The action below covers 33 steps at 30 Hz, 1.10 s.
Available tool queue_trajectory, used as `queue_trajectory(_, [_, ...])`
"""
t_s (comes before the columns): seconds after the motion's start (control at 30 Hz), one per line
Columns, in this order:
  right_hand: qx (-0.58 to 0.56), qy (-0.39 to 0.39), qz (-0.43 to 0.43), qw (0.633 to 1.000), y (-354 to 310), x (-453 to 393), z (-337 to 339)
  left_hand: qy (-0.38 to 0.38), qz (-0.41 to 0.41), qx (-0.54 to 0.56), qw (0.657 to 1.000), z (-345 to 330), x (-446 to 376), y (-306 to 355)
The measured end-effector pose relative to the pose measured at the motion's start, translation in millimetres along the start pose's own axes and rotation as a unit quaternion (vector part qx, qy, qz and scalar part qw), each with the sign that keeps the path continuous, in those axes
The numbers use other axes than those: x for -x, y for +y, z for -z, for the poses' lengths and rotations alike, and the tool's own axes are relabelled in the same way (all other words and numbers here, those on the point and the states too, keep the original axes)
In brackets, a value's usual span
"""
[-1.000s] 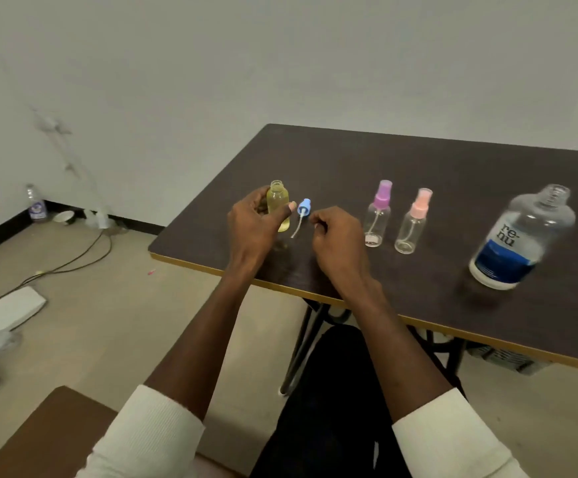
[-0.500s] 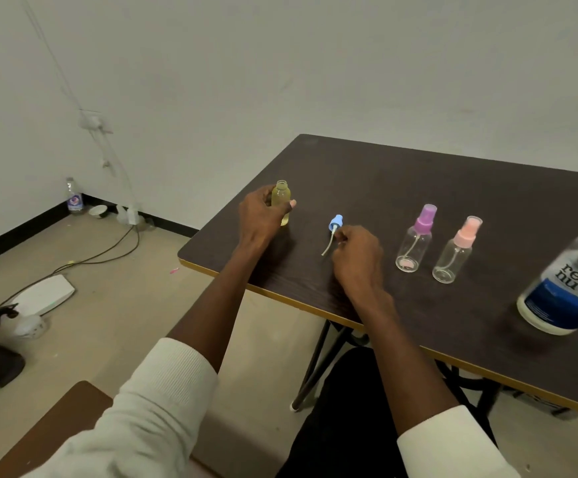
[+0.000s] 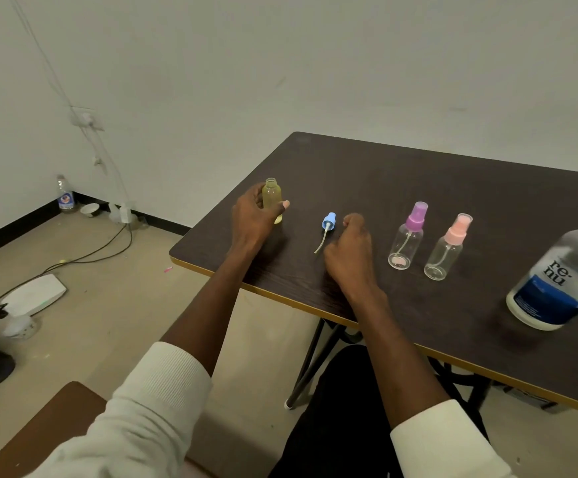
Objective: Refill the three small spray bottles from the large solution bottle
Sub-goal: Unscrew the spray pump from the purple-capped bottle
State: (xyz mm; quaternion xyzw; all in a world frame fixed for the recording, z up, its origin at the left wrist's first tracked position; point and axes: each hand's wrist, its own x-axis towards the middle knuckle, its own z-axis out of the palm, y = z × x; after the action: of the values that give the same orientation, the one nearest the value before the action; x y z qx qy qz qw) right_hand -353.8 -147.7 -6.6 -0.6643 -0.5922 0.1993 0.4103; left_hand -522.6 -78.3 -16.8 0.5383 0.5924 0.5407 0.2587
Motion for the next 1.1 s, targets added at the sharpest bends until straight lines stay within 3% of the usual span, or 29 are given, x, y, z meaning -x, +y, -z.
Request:
queue_trajectory(0.47, [0.011, -0.074, -0.038, 0.996, -12, -10, -12, 0.041, 0.019, 0.076, 0.996, 0, 6, 7])
queue_trajectory(0.7, [0.001, -0.066, -0.033, 0.997, -12, -7, -16, 0.12, -0.047, 0.061, 0.99, 6, 18, 12])
queue_trajectory(0.8, [-0.012, -0.052, -0.029, 0.998, -8, -3, -12, 0.173, -0.187, -0.009, 0.967, 6, 27, 14])
queue_trajectory(0.93, [-0.043, 0.003, 0.001, 0.999, 2, 13, 0, 0.146, -0.308, -0.076, 0.937, -6, 39, 16])
queue_trajectory(1.03, [-0.08, 0.082, 0.049, 0.992, 11, 24, 14, 0.091, -0.327, -0.076, 0.938, -23, 55, 22])
queue_trajectory(1.1, [-0.108, 0.132, 0.082, 0.982, 17, 32, 28, 0.055, -0.287, -0.039, 0.955, -39, 69, 30])
